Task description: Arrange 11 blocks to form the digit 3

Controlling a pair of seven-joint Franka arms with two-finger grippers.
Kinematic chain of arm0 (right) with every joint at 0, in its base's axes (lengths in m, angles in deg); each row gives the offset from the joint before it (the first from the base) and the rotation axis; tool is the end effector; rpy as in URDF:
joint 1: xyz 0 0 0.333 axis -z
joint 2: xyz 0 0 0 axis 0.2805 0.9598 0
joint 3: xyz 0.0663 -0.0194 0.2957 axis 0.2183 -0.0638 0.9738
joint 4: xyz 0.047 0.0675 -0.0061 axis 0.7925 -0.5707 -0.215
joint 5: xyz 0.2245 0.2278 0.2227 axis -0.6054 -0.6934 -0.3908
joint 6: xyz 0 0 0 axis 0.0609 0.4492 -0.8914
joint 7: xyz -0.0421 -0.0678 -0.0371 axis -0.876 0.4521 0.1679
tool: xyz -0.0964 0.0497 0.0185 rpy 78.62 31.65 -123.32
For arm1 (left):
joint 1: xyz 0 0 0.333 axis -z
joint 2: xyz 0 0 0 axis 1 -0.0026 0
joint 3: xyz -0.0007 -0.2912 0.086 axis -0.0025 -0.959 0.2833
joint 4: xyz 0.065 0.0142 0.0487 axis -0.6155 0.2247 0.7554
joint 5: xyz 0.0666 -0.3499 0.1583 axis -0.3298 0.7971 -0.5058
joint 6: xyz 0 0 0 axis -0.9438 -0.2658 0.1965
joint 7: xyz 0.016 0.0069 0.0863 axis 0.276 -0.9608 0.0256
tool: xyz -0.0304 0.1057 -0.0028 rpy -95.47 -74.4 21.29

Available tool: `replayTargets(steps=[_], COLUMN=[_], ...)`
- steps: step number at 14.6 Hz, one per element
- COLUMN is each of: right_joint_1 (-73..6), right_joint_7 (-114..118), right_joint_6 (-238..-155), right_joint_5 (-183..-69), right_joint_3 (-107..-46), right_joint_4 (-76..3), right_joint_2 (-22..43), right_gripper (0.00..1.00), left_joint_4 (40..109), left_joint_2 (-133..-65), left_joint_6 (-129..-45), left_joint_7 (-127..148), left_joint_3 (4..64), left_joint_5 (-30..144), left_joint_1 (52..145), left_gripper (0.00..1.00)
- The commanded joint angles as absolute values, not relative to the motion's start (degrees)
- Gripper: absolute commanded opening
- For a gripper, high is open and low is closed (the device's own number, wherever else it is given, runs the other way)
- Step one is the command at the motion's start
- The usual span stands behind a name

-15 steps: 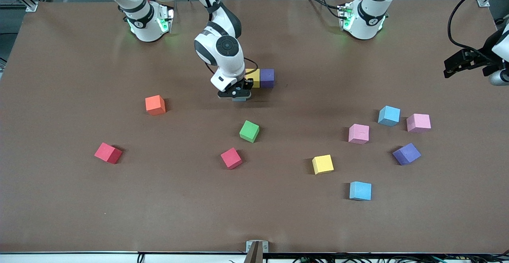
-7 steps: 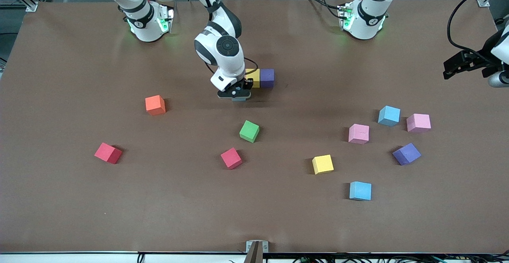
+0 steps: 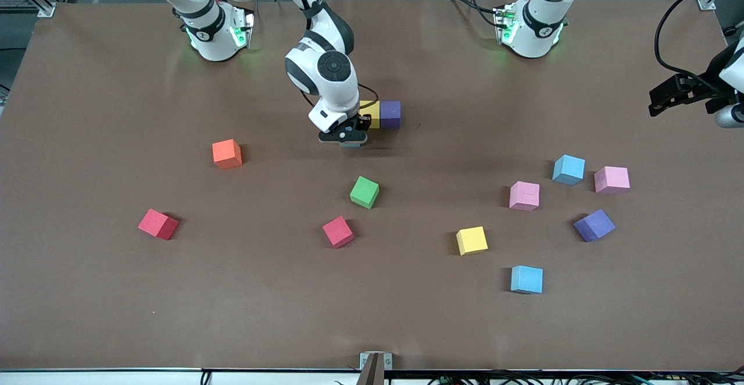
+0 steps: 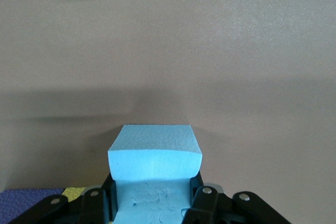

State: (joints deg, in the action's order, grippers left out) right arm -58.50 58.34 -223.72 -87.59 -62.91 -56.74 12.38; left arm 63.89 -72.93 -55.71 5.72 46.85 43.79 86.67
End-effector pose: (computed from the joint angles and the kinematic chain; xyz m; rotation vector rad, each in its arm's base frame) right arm 0.3699 0.4458 0.1998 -3.1339 0.0195 0.0836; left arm 0.5396 -0.0101 0.6179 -3.0655 0.0047 0.0749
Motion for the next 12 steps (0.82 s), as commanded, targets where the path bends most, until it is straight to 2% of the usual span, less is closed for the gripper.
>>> replayTargets(steps=[1,6,12], right_joint_1=[-59.18,-59.18,-59.18], right_joint_7=[59.79,59.79,59.87], right_joint_6=[-223.07,-223.07,-223.16], right_joint_5=[-87.04,-86.87,-86.43], right_joint_3=[-63.1,-63.1,-63.19], right_joint_4=[-56.85,-56.85,-56.85], right_joint_2=[11.82,12.17,12.26], right_gripper=[0.07,0.09,0.19], left_joint_4=[62.97,62.8,61.74], left_joint_2=[-73.19,-74.25,-75.57], left_joint_6=[-55.69,-56.13,-58.24], left_joint_7=[4.89,4.72,4.81], left_joint_3=[46.87,46.61,46.7], left_joint_5=[44.62,44.89,47.26], left_joint_1=[86.42,86.69,86.51], left_gripper=[1.0,1.0,1.0])
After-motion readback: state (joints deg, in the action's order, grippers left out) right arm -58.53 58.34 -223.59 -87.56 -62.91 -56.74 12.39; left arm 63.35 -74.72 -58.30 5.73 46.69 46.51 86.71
